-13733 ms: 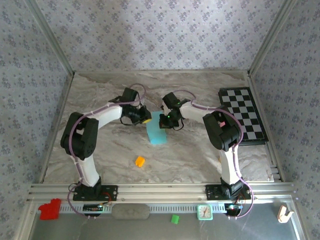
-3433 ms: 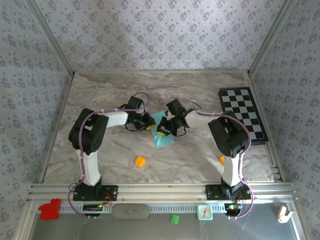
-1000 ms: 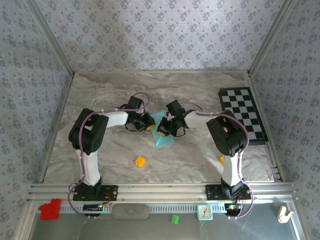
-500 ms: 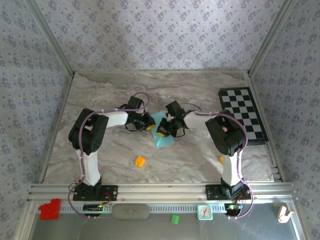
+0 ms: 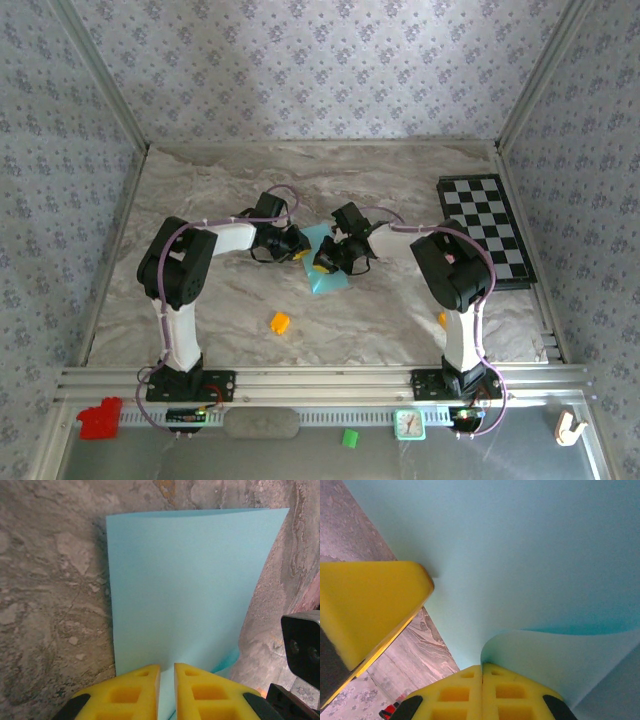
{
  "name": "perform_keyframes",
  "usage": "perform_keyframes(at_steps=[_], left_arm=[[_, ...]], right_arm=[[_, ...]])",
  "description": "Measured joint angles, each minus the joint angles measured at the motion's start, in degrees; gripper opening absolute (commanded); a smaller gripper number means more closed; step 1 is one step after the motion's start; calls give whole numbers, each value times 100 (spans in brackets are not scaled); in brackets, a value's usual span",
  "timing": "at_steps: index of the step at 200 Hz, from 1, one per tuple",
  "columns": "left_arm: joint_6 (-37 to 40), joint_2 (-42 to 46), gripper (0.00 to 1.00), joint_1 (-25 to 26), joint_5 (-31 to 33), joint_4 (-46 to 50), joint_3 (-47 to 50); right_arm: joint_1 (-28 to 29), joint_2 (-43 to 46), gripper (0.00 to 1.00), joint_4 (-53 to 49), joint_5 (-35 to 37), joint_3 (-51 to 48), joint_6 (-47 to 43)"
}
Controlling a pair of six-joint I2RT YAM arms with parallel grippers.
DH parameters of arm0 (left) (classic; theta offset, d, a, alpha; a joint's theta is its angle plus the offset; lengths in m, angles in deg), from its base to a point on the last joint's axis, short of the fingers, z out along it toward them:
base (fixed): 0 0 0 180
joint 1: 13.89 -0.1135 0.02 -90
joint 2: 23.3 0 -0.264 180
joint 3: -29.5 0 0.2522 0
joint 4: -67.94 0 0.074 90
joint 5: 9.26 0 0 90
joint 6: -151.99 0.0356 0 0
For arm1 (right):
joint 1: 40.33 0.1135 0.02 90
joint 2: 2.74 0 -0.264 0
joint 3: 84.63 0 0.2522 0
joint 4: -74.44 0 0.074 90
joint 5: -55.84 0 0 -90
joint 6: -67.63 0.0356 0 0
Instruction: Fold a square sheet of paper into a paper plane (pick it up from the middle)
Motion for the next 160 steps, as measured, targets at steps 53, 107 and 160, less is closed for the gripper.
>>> perform_keyframes(at_steps=[53,107,160], left_arm=[[0,0,17,0,-2,0,0],[0,0,17,0,0,0,0],[-7,22,19,-2,2,11,0]], right_arm=[[0,0,0,48,-2,-24,46],[0,0,0,63,-2,-31,116],[0,0,4,57,0,-31,129]])
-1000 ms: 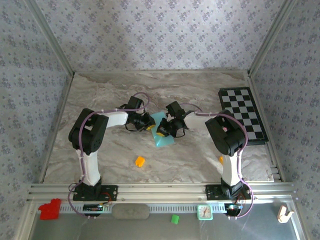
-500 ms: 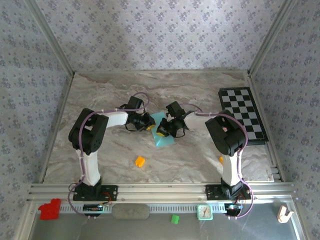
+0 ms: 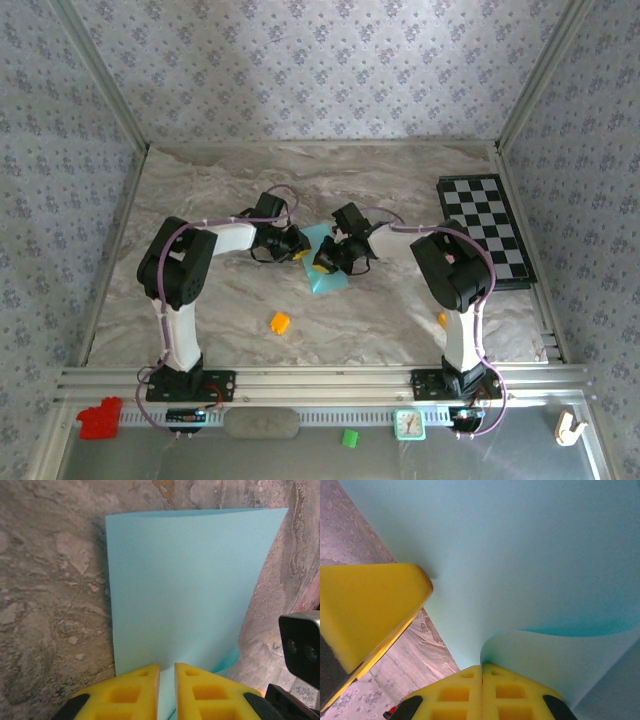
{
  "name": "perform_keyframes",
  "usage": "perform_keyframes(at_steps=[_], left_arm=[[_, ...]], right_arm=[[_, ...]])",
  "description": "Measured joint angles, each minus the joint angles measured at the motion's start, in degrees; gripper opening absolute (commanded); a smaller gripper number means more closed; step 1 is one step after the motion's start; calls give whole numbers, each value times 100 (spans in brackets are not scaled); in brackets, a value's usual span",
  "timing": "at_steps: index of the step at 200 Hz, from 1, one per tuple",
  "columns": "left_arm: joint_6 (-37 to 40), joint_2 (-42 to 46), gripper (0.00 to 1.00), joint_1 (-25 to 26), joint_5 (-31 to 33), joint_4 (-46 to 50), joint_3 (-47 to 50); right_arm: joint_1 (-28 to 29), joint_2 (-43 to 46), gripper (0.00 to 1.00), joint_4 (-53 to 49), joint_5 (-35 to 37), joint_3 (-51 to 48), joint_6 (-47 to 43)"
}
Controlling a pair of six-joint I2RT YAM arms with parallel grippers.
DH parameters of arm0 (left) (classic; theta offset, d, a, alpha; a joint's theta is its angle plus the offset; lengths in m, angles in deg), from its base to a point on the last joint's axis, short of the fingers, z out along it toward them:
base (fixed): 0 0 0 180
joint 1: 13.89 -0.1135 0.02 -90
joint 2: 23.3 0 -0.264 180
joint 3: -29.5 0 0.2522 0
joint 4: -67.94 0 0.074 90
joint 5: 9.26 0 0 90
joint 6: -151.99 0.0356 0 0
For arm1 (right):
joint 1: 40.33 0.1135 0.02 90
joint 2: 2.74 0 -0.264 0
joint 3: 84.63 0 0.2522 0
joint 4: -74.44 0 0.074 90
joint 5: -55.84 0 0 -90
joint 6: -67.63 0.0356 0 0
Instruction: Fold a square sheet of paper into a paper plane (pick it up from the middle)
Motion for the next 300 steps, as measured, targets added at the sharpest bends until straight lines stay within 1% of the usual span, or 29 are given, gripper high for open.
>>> perform_keyframes(at_steps=[23,42,64,76,106,131,144,158,170,174,184,196,206,229,300], left_arm=[[-66,151,23,-33,83,140,0],[-114,389,26,-116,179,247,0],[-212,723,27,-234,321,304,11],[-258,920,27,-286,387,297,63],[-378,1263,27,-306,428,282,354],[-474,1438,23,-264,422,291,656],[-522,1471,20,-199,400,286,761],[-560,1488,16,-76,393,282,868],[-599,1488,13,39,376,280,927],[-599,1488,12,79,363,280,942],[-616,1486,10,170,356,275,955],[-629,1469,7,271,339,210,955],[-643,1438,5,328,330,138,955],[-651,1285,0,361,319,39,951],[-640,789,0,424,319,-2,678]], right_arm=[[0,-2,11,-2,2,0,17],[0,-7,21,2,11,2,57],[0,-7,31,59,-37,31,72],[0,-7,34,72,-52,52,111],[0,-7,38,103,-96,76,129],[0,-7,39,114,-109,76,144],[0,-7,37,114,-109,76,146],[0,-7,32,101,-98,76,149],[0,-7,24,66,-68,76,146],[0,-7,20,39,-39,76,175],[0,-11,14,-4,-2,70,153],[-7,-20,9,-74,42,66,160],[-11,-24,7,-114,66,66,170],[-11,-24,3,-129,63,66,164],[-11,-24,1,-149,63,76,164]])
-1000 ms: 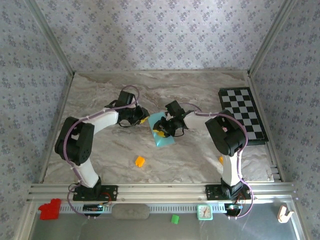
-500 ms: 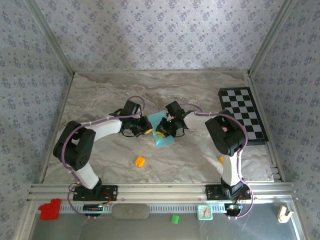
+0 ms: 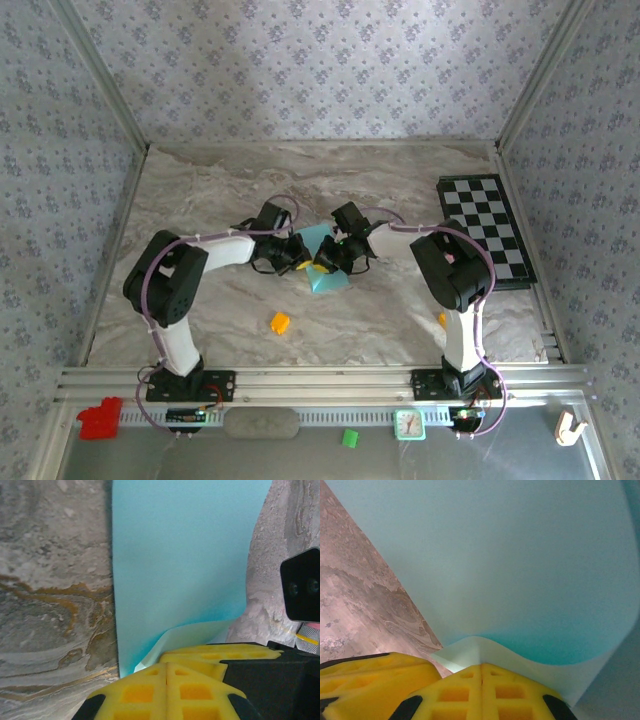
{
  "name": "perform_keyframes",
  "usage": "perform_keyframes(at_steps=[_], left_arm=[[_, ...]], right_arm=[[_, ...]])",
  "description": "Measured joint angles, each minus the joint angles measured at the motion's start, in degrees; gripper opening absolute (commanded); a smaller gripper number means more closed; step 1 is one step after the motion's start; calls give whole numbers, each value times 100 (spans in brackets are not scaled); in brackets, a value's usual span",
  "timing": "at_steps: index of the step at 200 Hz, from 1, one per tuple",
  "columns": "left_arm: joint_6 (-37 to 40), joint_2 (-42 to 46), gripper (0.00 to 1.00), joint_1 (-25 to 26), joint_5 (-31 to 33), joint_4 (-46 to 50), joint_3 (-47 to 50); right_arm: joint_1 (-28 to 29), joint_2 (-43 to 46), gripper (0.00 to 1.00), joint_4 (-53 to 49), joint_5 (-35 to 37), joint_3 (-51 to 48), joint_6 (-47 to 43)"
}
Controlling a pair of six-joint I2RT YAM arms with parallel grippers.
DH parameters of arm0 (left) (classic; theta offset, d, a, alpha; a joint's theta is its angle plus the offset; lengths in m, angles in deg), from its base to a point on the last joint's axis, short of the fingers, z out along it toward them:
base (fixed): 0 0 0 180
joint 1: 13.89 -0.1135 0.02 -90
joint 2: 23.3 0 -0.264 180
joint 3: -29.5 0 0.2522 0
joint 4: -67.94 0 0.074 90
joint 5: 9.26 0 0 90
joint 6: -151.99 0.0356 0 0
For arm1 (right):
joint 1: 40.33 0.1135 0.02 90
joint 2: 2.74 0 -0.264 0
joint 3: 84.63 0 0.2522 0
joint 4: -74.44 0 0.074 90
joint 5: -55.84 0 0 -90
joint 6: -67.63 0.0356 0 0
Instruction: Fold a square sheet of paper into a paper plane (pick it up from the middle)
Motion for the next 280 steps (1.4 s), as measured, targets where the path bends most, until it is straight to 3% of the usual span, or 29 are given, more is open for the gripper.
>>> perform_keyframes(at_steps=[96,204,280], left_arm=[[219,-284,0,33,142,168,-138],[1209,-608,0,37,260,1064,-841],[1615,-756,0,35,258,1377,-1134]], right_arm=[[0,0,2,4,-26,0,0],[-291,358,3,520,-262,-258,-907],[-286,323,3,546,-175,-380,-1038]])
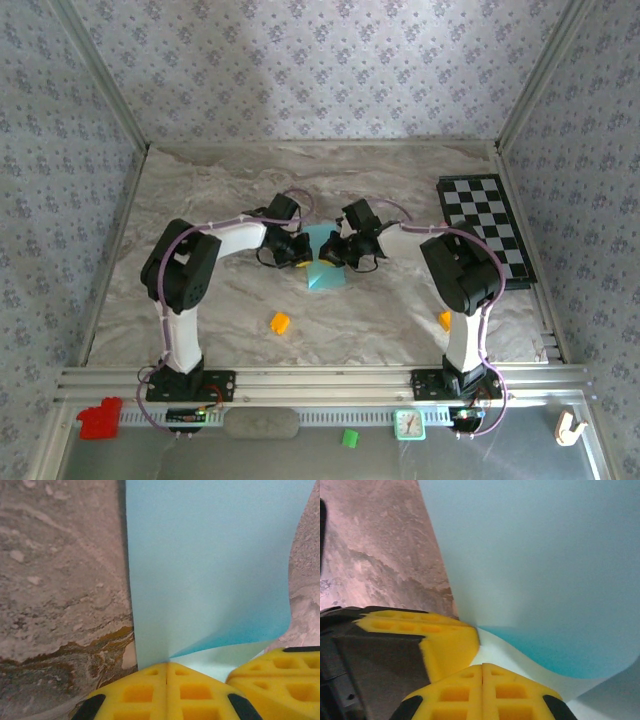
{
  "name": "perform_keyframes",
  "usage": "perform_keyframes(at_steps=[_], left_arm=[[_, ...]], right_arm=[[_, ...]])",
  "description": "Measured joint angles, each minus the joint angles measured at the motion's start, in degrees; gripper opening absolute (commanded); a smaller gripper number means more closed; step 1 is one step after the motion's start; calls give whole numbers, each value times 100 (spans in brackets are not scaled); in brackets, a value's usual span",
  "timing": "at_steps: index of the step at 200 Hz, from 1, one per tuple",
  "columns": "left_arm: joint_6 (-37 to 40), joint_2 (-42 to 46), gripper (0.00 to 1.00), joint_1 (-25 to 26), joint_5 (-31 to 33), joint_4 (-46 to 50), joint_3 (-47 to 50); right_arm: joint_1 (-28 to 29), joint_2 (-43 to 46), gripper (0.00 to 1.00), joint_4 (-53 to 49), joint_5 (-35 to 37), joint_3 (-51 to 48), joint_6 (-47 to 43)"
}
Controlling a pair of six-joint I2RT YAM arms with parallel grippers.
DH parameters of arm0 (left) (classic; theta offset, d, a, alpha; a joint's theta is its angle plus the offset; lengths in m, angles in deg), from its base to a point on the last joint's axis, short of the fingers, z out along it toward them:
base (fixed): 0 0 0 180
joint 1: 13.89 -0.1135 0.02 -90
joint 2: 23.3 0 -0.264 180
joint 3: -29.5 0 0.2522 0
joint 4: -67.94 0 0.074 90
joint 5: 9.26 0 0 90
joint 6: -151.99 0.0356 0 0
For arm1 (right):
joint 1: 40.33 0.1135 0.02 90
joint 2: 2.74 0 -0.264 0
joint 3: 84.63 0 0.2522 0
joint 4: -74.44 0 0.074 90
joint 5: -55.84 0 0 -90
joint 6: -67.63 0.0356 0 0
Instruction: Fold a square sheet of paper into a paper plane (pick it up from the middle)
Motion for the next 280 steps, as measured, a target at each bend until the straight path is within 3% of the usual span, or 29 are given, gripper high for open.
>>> perform_keyframes(at_steps=[88,122,164,280], left_arm=[[114,-22,3,-2,31,85,-96],[-337,446,11,24,101,-208,293],[-1091,1141,13,297,-2,-726,1032],[-1156,901,13,535,-177,-623,1121]], right_arm=[[-4,-118,2,321,127,-264,114],[0,-107,1,509,157,-356,289],[11,-92,1,531,245,-372,411],[26,-116,1,238,302,-208,439]])
